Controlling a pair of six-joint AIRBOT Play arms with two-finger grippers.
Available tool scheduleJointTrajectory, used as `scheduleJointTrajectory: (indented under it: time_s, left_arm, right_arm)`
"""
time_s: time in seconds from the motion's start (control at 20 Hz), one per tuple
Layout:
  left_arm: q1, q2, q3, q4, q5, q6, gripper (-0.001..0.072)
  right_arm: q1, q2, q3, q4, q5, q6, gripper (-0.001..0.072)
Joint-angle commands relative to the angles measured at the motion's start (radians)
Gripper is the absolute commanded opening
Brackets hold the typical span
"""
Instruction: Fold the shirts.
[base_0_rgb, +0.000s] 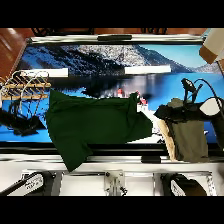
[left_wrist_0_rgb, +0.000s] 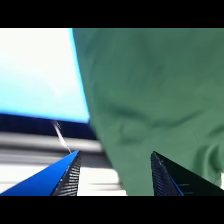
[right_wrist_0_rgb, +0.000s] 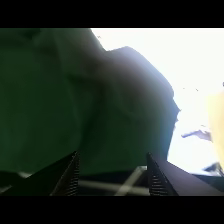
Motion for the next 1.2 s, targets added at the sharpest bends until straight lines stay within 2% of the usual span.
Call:
scheduleJointTrajectory:
  time_s: [0.0, 0.05, 0.3, 0.35, 0.45, 0.5, 0.55, 0.6, 0.75, 1.0, 1.15]
  left_arm:
    - [0.080, 0.062, -0.230, -0.098, 0.101, 0.069, 0.0484]
    - [0.065, 0.055, -0.263, -0.100, 0.143, 0.069, 0.0456]
    - [-0.051, 0.007, -0.312, -0.190, 0.312, 0.099, 0.0448]
    - [-0.082, -0.003, -0.312, -0.206, 0.341, 0.098, 0.0423]
    - [-0.133, -0.037, -0.312, -0.209, 0.377, 0.083, 0.0320]
    - [-0.142, -0.051, -0.312, -0.211, 0.388, 0.067, 0.0157]
    - [-0.141, -0.058, -0.311, -0.211, 0.393, 0.057, 0.0076]
    - [-0.141, -0.056, -0.309, -0.210, 0.392, 0.059, 0.0031]
    - [-0.141, -0.030, -0.299, -0.210, 0.390, 0.061, 0.0031]
    - [-0.141, 0.034, -0.280, -0.209, 0.362, 0.061, 0.0031]
    - [-0.141, 0.065, -0.280, -0.207, 0.359, 0.069, 0.0031]
  right_arm:
    - [-0.022, 0.038, 0.001, -0.051, 0.106, -0.020, 0.0530]
    - [-0.022, 0.038, 0.001, -0.045, 0.090, -0.013, 0.0531]
    - [-0.021, 0.028, -0.001, -0.046, 0.084, 0.023, 0.0532]
    - [-0.021, 0.012, -0.003, -0.044, 0.101, 0.029, 0.0532]
    - [-0.021, -0.031, -0.021, -0.045, 0.119, 0.029, 0.0532]
    - [-0.021, -0.055, -0.038, -0.045, 0.118, 0.029, 0.0532]
    - [-0.021, -0.079, -0.058, -0.045, 0.115, 0.029, 0.0532]
    - [-0.021, -0.105, -0.081, -0.044, 0.106, 0.029, 0.0532]
    - [0.015, -0.189, -0.129, -0.028, 0.054, 0.028, 0.0532]
    - [0.132, -0.322, -0.132, -0.032, -0.157, 0.075, 0.0532]
    - [0.130, -0.341, -0.132, -0.080, -0.188, 0.111, 0.0532]
